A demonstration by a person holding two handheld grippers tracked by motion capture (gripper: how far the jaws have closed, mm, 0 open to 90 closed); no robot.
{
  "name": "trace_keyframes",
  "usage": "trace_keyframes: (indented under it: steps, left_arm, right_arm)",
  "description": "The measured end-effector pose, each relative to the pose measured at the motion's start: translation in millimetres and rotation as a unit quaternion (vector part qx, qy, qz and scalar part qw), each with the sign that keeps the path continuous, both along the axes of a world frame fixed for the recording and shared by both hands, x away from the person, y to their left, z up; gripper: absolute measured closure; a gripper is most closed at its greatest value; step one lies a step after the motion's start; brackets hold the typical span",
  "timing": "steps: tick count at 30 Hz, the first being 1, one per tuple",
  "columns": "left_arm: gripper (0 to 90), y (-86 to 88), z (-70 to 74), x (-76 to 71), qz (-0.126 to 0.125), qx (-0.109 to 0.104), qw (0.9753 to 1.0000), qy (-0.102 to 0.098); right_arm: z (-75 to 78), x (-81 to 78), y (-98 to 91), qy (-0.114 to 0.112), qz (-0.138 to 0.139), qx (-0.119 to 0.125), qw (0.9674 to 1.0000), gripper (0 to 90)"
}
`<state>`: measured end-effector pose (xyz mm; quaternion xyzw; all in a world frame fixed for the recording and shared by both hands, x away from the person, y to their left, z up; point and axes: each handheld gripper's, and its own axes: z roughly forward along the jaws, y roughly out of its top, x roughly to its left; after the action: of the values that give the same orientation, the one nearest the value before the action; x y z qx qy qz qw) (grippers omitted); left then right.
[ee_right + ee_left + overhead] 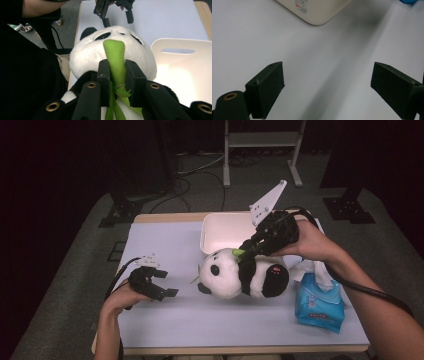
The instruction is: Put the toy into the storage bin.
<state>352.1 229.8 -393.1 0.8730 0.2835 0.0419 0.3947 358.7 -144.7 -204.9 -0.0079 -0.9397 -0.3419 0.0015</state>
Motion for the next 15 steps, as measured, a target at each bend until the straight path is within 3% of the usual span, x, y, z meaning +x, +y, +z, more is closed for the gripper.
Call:
trace_keyframes:
  steps: [5,15]
  left_arm:
    - [10.6,1.2,0.2,-0.7,0.004,-0.003,1.0,0.0]
    - [10.6,4.9,-0.5,0.3,0.004,-0.007,1.0,0.001]
  right_arm:
    - [11.4,5.2,-0.4,-0.006,-0.002,-0.002,1.0,74.7]
    - [35.7,30.5,-8.6,-0.013,-0.017,0.015,0.9996,74.8]
